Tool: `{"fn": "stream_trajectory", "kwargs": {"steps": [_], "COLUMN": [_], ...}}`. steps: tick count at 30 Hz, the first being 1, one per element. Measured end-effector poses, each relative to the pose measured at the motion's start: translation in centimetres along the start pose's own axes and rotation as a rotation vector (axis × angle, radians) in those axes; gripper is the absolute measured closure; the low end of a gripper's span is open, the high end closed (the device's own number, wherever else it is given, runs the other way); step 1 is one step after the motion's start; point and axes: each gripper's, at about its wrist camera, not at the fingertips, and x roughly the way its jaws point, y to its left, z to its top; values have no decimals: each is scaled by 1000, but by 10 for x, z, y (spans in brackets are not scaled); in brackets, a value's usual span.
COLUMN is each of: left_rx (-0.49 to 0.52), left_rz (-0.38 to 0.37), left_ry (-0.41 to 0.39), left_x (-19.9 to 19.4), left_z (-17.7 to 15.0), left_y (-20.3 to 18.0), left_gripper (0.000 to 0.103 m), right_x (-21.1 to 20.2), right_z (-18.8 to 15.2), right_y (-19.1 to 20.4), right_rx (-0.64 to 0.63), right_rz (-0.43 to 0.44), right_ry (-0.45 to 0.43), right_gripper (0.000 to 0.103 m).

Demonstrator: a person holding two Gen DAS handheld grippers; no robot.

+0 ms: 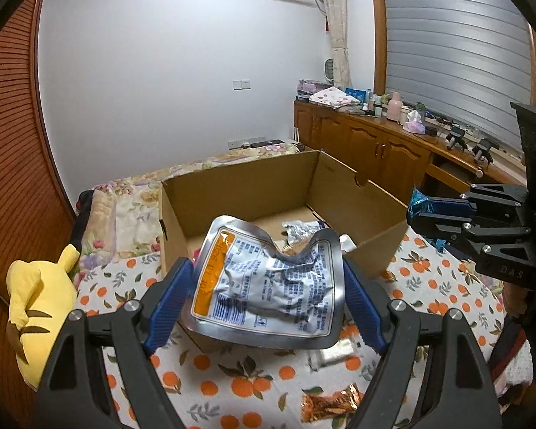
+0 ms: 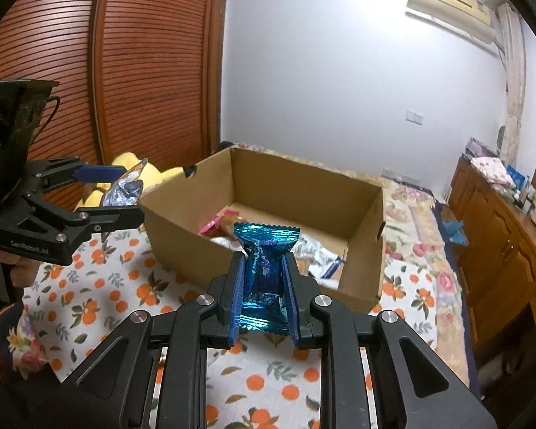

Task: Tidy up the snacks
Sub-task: 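Lift the pouch and blue candy and carry both over the box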

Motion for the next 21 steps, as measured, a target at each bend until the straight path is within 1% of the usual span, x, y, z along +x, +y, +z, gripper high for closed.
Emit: {"fn": "stream_trajectory", "kwargs": {"steps": [5, 12, 21], "left_rx": [-5, -6, -10], "left_rz": [9, 12, 11], "left_ry": [0, 19, 54], "left_x": [16, 46, 82], "left_z": [13, 27, 32], "left_y": [11, 20, 24], "left_gripper": [21, 21, 21], "right_x": [15, 42, 84], "right_z": [13, 29, 32], "right_y": [-4, -13, -31], "right_rx": [-12, -15, 14], "right_rz": [6, 19, 33], "right_ry": [-3, -4, 36], "right_gripper": [84, 84, 84]}}
